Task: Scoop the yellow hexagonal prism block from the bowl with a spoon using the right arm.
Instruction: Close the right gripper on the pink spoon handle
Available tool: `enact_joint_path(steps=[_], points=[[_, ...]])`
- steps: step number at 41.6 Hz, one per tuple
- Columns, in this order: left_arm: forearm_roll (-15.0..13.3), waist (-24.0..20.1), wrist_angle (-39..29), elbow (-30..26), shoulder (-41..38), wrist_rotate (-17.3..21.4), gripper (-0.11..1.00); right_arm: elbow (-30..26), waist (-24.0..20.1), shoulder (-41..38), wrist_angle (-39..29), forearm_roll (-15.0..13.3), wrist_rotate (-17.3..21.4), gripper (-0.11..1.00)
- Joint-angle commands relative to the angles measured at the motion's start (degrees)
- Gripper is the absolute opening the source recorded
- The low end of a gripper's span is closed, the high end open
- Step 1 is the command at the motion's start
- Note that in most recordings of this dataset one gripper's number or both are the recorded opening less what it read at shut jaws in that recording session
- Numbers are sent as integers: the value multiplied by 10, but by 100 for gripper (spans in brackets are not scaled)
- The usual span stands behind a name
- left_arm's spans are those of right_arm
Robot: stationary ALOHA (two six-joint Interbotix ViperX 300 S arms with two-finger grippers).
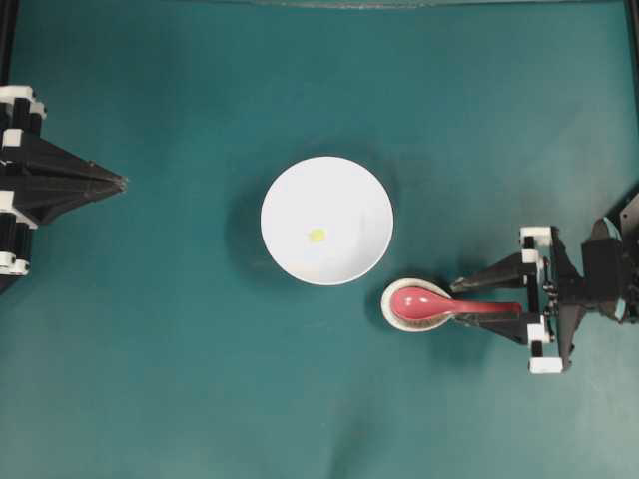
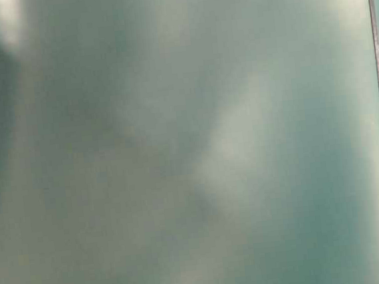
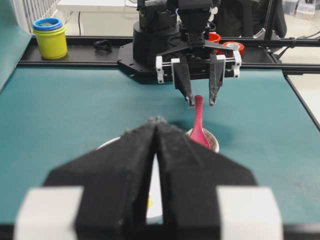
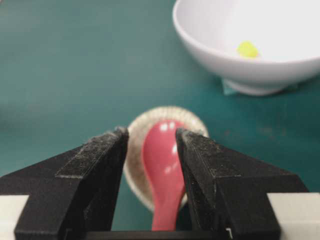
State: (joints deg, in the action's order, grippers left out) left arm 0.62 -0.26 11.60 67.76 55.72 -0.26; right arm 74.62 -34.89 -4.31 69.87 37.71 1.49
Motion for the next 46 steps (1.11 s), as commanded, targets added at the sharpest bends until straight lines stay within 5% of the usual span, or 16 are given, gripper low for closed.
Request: enact_joint_path(steps=[1, 19, 29, 46], points=[[1, -1, -3, -11, -5, -1, 0, -5, -27, -4, 11, 29, -1, 51], [1, -1, -10, -10, -5, 0, 0, -15, -100, -59, 19, 131, 2, 51], [1, -1, -9, -11, -5, 1, 0, -12, -100, -90, 17, 136, 33, 51], [1, -1, -10, -11, -5, 3, 0, -10, -100, -91, 5, 140, 33, 51]])
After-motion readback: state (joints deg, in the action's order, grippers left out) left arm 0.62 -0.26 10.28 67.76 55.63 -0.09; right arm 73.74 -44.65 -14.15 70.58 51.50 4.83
